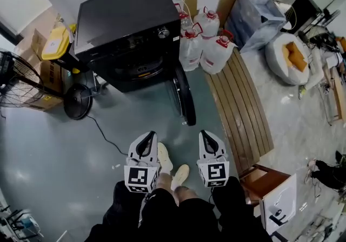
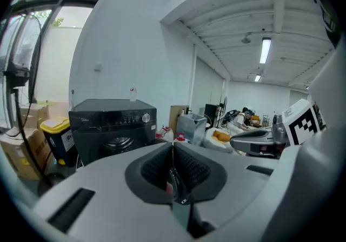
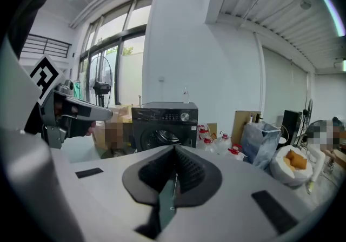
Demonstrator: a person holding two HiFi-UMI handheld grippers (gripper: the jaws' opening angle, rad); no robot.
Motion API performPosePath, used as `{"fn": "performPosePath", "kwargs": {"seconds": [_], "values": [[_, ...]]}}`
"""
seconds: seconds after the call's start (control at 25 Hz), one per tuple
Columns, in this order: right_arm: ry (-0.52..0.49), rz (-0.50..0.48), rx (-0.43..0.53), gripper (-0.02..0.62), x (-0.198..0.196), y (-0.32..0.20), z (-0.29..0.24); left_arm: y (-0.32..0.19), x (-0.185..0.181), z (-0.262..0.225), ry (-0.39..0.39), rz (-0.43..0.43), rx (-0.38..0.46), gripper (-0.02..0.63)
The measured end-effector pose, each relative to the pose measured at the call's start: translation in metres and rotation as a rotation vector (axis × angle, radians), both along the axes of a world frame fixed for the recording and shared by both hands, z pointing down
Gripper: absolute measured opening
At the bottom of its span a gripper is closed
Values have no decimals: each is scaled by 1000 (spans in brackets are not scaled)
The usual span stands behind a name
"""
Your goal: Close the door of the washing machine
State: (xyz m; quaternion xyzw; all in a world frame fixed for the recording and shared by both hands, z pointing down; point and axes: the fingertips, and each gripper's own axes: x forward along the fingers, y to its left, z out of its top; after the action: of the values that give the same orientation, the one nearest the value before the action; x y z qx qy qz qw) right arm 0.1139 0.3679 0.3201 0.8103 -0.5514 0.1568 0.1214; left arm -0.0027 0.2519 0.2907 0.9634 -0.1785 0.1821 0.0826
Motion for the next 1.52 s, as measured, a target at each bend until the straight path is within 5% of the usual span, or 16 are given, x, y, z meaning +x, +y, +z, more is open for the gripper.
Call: {"fn": "performPosePath", "kwargs": {"seconds": [0.76, 1.08, 1.2, 1.52], "values": [[-105, 27, -189, 17, 56, -49, 211, -67, 55, 206, -123, 32, -149, 31], [-112, 26, -228, 18, 66, -50, 250, -71, 59, 240, -147, 35, -173, 31], [-139, 18, -243, 130, 71, -51, 262, -75, 61, 242, -150, 32, -176, 31], [-159, -9, -263, 278, 83, -60, 286, -83, 62, 248, -159, 23, -177, 31]]}}
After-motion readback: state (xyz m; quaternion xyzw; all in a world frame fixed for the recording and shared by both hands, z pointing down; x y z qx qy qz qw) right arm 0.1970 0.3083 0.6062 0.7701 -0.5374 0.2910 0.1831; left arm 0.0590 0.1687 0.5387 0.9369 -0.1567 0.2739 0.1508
